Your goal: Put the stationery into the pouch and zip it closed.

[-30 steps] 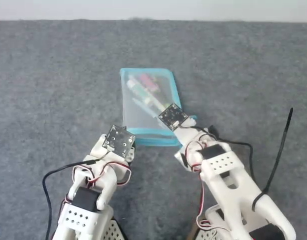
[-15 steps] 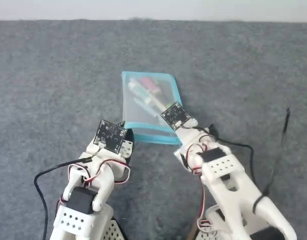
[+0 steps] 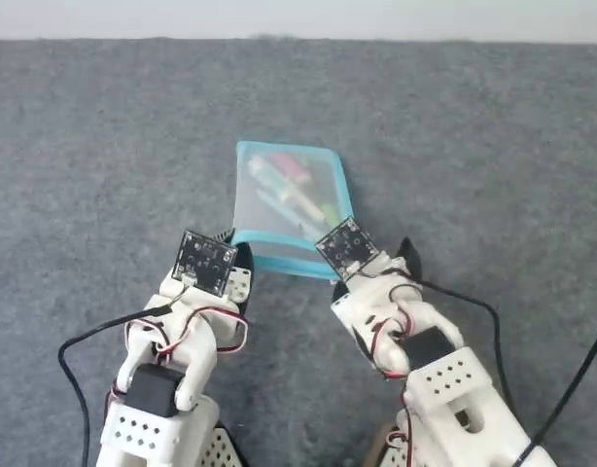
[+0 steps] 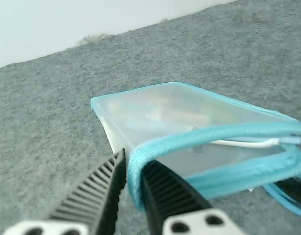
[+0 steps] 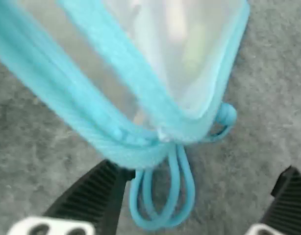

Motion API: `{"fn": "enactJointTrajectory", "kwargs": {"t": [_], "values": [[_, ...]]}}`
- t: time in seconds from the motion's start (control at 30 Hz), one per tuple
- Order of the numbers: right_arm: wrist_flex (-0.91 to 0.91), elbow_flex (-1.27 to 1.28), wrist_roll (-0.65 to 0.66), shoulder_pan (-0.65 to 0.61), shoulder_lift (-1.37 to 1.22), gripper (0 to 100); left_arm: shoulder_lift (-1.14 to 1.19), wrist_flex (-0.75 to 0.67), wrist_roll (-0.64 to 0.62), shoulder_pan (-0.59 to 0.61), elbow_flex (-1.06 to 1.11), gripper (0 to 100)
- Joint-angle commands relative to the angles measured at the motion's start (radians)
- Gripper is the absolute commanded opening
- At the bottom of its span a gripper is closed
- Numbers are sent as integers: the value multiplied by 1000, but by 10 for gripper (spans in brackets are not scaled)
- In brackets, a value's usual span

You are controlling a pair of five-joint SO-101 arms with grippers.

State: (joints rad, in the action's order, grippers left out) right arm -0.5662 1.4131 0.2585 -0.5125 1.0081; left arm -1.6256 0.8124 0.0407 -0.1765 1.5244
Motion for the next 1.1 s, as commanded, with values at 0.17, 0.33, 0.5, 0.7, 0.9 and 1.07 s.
{"fn": "enactJointTrajectory", "kwargs": {"t": [0.17, 0.33, 0.5, 0.7, 0.9, 1.07], "values": [[74, -140, -11, 18, -82, 408, -15, -5, -20, 12, -102, 12], [74, -215, -5, 16, -185, 203, -15, -5, -20, 14, -101, 12], [53, -213, -8, 39, -196, 1, -14, -3, -20, 14, -91, 12], [-42, -218, -11, 134, -124, 8, -14, -11, -18, 14, -70, 12], [-205, -213, -11, 154, 97, 8, -14, -11, -18, 14, -65, 12], [-383, -219, 38, 237, 262, 12, -14, -11, -18, 14, -59, 12]]}}
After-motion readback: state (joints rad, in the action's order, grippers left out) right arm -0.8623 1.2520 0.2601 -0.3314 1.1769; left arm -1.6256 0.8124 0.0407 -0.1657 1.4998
